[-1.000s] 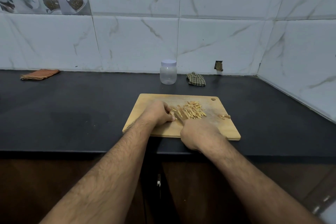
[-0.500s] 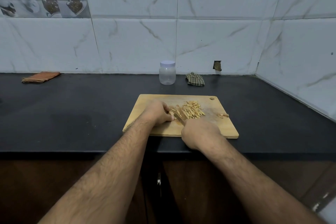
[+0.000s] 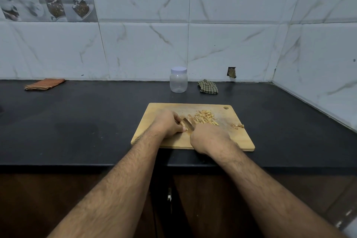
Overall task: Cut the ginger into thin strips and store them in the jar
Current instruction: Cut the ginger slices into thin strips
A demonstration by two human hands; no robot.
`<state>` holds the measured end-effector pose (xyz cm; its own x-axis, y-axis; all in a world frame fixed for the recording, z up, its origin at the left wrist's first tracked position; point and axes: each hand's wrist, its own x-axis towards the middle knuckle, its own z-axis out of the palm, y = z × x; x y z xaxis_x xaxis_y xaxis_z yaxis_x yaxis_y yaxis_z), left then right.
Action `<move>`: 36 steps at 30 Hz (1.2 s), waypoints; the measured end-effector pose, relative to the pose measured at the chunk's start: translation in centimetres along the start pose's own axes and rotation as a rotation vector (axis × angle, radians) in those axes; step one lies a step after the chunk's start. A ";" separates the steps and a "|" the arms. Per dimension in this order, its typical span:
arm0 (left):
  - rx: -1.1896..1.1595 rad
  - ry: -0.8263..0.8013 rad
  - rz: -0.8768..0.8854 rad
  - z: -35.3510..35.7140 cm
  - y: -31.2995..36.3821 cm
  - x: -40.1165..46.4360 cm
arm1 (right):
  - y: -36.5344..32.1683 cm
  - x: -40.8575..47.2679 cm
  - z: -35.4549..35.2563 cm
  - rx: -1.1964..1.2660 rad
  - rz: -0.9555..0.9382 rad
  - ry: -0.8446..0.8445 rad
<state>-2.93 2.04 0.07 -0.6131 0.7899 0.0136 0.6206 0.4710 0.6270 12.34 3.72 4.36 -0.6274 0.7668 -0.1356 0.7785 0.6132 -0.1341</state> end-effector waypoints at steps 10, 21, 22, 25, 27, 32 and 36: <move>-0.049 0.012 0.010 0.3 -0.3 0.2 | -1.1 0.6 -0.1 0.000 -0.022 -0.018; -0.070 -0.018 -0.043 0.1 -0.2 0.8 | -1.5 0.4 -0.5 -0.039 -0.022 -0.065; -0.070 -0.014 -0.048 0.0 -0.2 0.7 | -1.3 0.1 -0.5 -0.047 -0.028 -0.068; -0.061 -0.028 -0.056 -0.1 0.0 0.6 | -0.3 -1.0 -0.1 -0.058 -0.028 -0.077; -0.057 -0.031 -0.059 -0.2 0.1 0.5 | 0.3 -1.7 0.5 -0.055 -0.027 -0.073; -0.038 -0.028 -0.053 -0.3 0.3 0.1 | 1.0 -2.5 1.3 -0.030 0.002 -0.073; -0.042 -0.021 -0.055 -0.4 0.3 0.0 | 1.0 -2.6 1.1 -0.029 -0.003 -0.059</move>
<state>-2.93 2.04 0.54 -0.6351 0.7715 -0.0380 0.5649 0.4974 0.6585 14.76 2.13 3.49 -0.6293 0.7528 -0.1930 0.7761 0.6215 -0.1065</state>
